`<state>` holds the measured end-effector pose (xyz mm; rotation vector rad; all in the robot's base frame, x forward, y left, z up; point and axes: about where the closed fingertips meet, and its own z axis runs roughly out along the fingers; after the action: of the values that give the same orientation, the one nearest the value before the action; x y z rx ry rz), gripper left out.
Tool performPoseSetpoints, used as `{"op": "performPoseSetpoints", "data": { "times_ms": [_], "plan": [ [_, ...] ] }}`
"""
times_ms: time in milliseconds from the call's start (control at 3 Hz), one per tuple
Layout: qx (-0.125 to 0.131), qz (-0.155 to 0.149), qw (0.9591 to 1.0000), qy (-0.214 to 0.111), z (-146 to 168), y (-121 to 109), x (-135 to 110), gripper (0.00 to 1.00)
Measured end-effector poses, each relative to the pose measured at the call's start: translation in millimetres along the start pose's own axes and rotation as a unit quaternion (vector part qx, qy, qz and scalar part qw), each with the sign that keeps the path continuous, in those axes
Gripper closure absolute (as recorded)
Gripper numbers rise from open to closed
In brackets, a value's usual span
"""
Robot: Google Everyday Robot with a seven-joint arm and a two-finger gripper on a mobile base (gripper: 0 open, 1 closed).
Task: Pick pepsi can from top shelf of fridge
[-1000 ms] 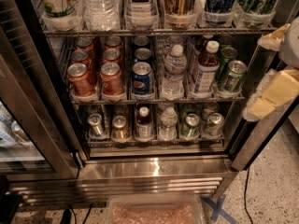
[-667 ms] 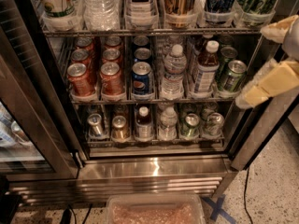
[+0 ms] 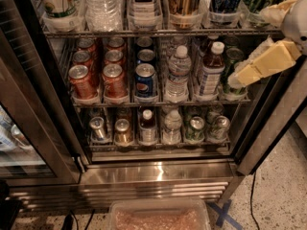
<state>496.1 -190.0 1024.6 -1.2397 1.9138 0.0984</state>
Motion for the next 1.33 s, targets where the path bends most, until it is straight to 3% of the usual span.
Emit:
{"op": "performPoseSetpoints", "data": {
  "times_ms": [333, 667, 1000, 1333],
  "plan": [
    [0.008, 0.009, 0.9998, -0.015, 1.6, 0.9, -2.3, 0.0],
    [0.04, 0.046, 0.9968, -0.051, 5.3, 4.8, -4.3, 0.0],
    [0.085, 0.089, 0.989, -0.082, 13.2, -2.8, -4.9, 0.0],
    [0.146, 0.125, 0.9747, -0.115, 17.7, -23.8, -14.1, 0.0]
  ]
}}
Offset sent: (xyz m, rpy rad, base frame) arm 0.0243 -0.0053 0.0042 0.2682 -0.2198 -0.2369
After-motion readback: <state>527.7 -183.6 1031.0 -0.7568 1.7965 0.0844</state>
